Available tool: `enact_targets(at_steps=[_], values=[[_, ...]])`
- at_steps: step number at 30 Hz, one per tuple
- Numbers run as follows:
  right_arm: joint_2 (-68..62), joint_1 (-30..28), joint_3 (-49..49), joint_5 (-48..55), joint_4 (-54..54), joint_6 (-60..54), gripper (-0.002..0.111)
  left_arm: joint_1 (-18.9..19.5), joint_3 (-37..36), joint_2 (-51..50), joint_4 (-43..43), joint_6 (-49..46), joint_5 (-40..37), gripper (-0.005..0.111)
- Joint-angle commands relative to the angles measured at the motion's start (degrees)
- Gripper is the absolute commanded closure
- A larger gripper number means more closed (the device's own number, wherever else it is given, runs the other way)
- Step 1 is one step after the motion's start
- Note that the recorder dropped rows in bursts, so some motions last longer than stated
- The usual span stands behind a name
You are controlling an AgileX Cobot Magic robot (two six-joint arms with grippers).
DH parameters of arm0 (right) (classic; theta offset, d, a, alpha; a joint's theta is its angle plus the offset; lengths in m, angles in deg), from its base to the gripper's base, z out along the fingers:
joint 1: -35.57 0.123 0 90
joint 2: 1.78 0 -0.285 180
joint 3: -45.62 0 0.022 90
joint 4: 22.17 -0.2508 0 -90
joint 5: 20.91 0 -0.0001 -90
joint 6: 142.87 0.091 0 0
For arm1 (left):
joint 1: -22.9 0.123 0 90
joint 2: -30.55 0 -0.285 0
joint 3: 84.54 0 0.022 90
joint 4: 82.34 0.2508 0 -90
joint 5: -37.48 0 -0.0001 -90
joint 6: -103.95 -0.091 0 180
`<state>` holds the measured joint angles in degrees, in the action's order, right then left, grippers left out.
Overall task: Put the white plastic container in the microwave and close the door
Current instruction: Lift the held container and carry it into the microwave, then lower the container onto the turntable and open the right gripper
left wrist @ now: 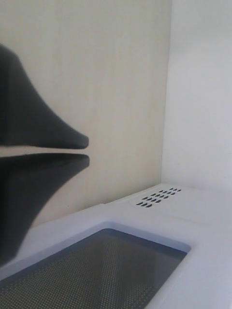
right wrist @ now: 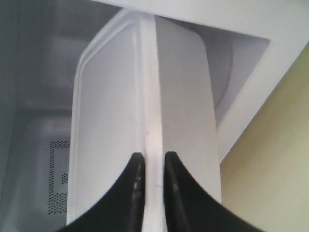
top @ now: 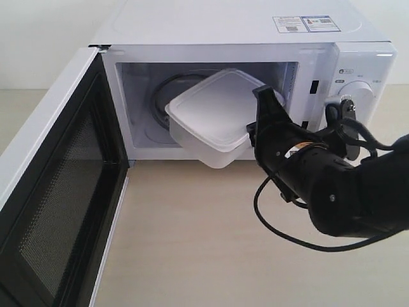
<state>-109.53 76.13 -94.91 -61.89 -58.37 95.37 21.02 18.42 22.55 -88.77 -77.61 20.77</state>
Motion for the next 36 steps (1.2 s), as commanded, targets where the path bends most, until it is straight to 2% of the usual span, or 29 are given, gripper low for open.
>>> enact_targets(at_steps=[1, 16, 20, 24, 36], values=[[-4.1, 0.1, -3.4, -1.4, 2.7, 2.5, 0.108, 0.0, -0.2, 0.2, -0.2, 0.5, -0.1, 0.102], [-12.0, 0.0, -15.6, -1.0, 0.0, -1.2, 0.108, 0.0, -0.2, 0.2, -0.2, 0.5, -0.1, 0.102], [-13.0, 0.0, -18.5, -1.1, -3.2, -6.7, 0.108, 0.0, -0.2, 0.2, -0.2, 0.5, -0.1, 0.102], [-13.2, 0.0, -19.6, -2.6, -7.1, -11.5, 0.108, 0.0, -0.2, 0.2, -0.2, 0.5, -0.1, 0.102], [-13.3, -1.7, -19.7, -1.4, -6.9, -13.7, 0.108, 0.0, -0.2, 0.2, -0.2, 0.5, -0.1, 0.102]])
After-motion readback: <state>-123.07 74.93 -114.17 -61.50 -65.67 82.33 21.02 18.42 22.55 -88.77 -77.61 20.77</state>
